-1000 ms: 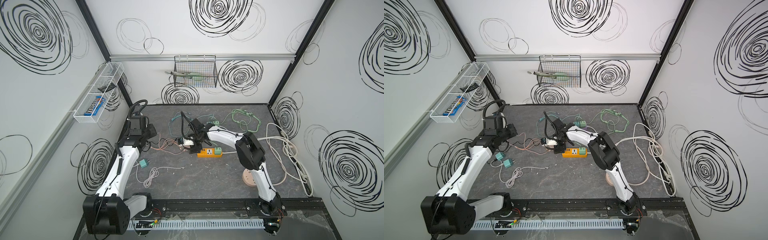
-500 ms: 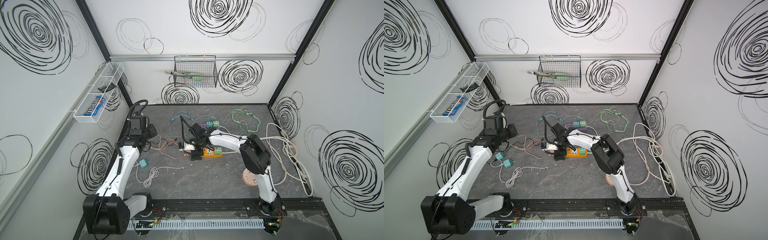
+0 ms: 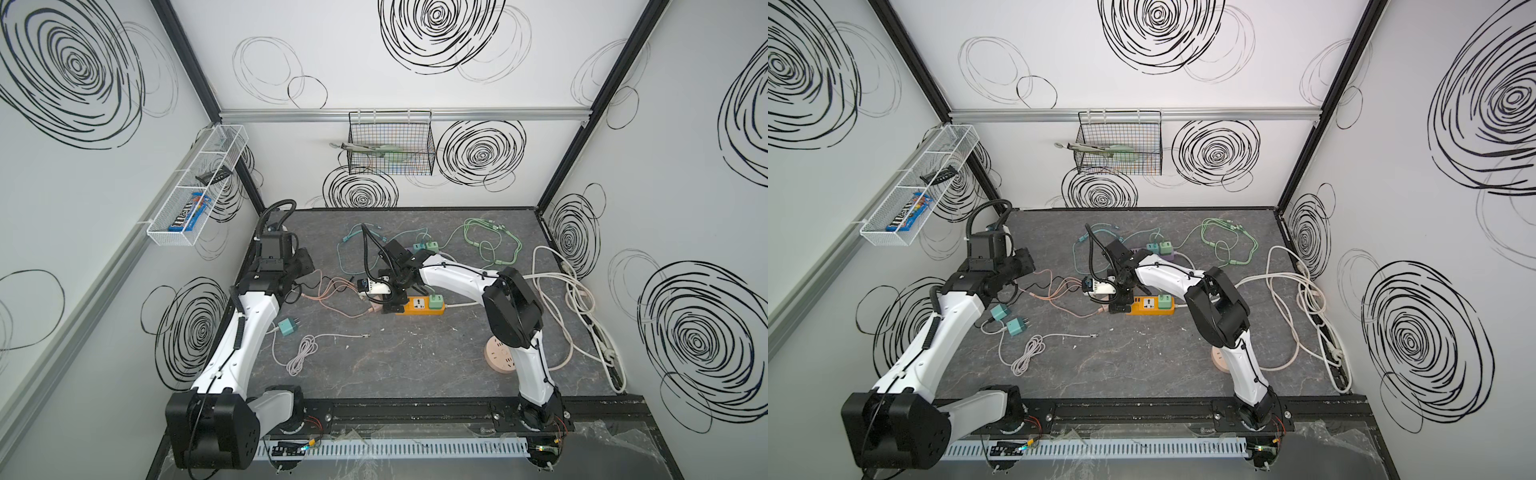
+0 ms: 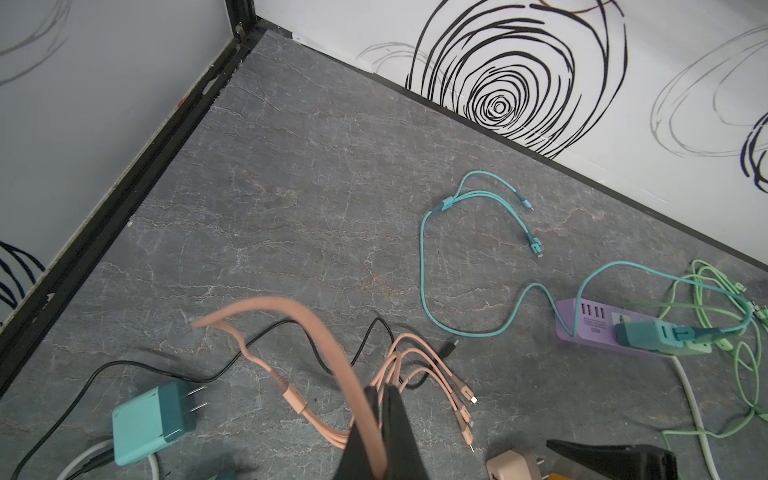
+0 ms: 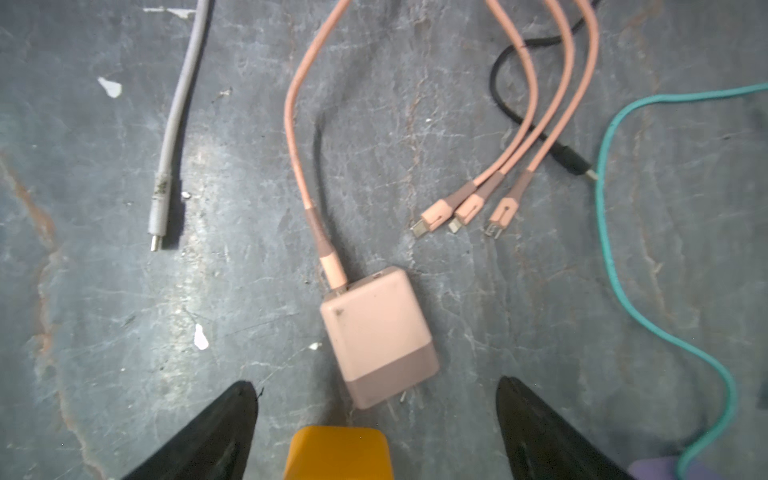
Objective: Insert the plug
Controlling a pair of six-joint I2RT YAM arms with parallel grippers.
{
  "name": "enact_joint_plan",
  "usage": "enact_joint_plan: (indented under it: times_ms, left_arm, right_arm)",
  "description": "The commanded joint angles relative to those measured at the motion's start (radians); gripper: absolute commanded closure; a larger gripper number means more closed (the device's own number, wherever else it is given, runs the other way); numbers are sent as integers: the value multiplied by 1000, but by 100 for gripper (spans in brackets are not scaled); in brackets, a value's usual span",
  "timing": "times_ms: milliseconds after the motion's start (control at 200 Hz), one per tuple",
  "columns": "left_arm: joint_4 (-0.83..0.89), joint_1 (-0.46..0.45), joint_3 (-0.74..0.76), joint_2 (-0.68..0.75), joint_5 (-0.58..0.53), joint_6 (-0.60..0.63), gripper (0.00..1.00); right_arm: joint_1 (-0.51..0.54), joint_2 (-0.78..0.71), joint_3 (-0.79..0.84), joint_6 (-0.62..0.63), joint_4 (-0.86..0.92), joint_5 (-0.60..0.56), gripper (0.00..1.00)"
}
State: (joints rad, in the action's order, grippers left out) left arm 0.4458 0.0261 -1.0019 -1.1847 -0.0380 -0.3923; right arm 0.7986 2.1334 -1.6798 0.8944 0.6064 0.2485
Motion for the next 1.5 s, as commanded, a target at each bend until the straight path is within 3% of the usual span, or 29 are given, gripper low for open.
enact_joint_plan:
  times_ms: [0, 160, 410, 715, 876, 1031, 1206, 1336, 1416, 1496]
  left_arm:
    - [-24, -2, 5, 16, 3, 12, 100]
    - [-21, -2, 5, 16, -2, 15, 100]
    - [-21, 1, 11, 17, -5, 21, 100]
    - [-24, 3, 14, 17, 0, 24, 100]
    - [-20, 3, 7, 23, 2, 32, 100]
    - [-44, 1, -57, 37, 25, 51, 100]
    - [-129, 0, -237, 13, -5, 34, 100]
    - [-193, 1, -421, -57, 49, -2, 100]
    - [-256, 0, -526, -122, 66, -21, 100]
    - [-314, 3, -650, -200, 40, -8, 100]
  right_arm:
    - [-9, 67, -65, 72, 79, -19, 6]
    - [-12, 149, -174, 107, 219, 47, 8]
    - [-10, 178, -156, 125, 211, 13, 13]
    - [7, 157, -102, 107, 149, 66, 34]
    - [1, 134, -85, 69, 116, 70, 52]
    - [-29, -34, 29, -88, -43, 129, 72]
    - [-54, -273, 198, -314, -249, 154, 73]
    - [-54, -417, 386, -428, -504, 108, 74]
    - [-57, -459, 453, -512, -654, 88, 76]
    - [-62, -447, 422, -551, -692, 80, 76]
